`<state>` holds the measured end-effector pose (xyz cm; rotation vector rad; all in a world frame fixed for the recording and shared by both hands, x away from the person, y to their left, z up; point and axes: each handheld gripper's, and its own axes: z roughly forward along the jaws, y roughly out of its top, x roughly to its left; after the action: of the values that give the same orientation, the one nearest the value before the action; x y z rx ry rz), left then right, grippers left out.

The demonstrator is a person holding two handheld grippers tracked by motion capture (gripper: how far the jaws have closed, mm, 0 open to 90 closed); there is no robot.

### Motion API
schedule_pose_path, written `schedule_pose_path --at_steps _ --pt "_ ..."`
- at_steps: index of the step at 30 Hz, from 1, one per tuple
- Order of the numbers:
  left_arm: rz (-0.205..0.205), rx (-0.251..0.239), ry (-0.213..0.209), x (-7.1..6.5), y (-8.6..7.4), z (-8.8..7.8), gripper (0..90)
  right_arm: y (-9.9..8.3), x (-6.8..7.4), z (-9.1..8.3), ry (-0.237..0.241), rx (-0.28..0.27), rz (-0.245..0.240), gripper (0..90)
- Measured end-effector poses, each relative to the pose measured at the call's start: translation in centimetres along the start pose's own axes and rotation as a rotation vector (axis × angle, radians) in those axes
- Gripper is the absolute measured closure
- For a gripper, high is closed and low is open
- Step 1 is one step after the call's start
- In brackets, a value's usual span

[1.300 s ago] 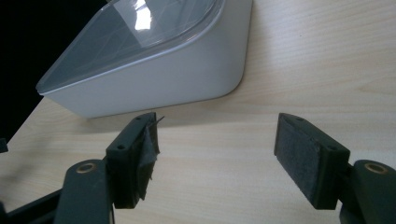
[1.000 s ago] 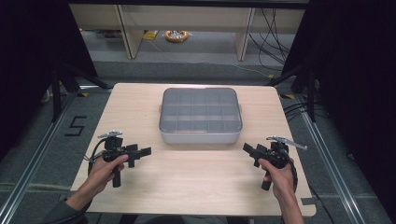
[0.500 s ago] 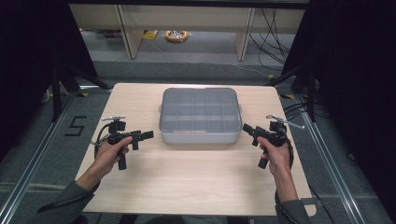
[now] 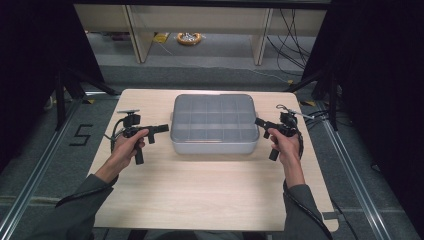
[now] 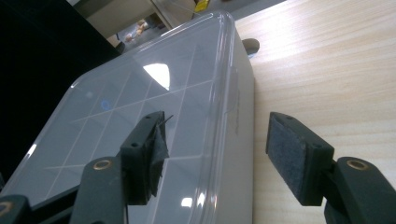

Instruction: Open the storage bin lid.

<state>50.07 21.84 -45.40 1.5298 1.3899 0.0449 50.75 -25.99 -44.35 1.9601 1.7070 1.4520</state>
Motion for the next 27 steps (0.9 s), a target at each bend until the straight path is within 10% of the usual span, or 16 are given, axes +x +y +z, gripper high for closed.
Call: schedule_pose_path --at_steps 4,18,21,23,26,27 --pt "-0.006 -0.001 0.009 -0.1 1.1 1.2 33.9 0.4 -0.6 0.8 0.006 -0.013 -0.053 40.6" --pt "-0.060 0.009 0.065 0.5 3.2 4.5 46.8 1.0 0.0 3.3 0.010 0.015 0.047 46.6" --pt "-0.062 0.010 0.064 0.6 3.3 5.0 49.2 1.1 -0.3 4.1 0.009 -0.003 -0.032 47.7" --pt "-0.064 0.013 0.060 0.6 3.2 5.3 51.1 1.1 0.5 4.2 0.010 0.023 0.047 48.4" --pt "-0.073 0.031 0.041 0.6 3.1 5.9 52.8 1.2 0.1 4.8 -0.006 0.005 -0.033 49.1" --pt "-0.079 0.037 0.036 0.5 3.1 6.1 54.2 1.1 0.8 4.7 -0.020 0.024 0.041 49.5"
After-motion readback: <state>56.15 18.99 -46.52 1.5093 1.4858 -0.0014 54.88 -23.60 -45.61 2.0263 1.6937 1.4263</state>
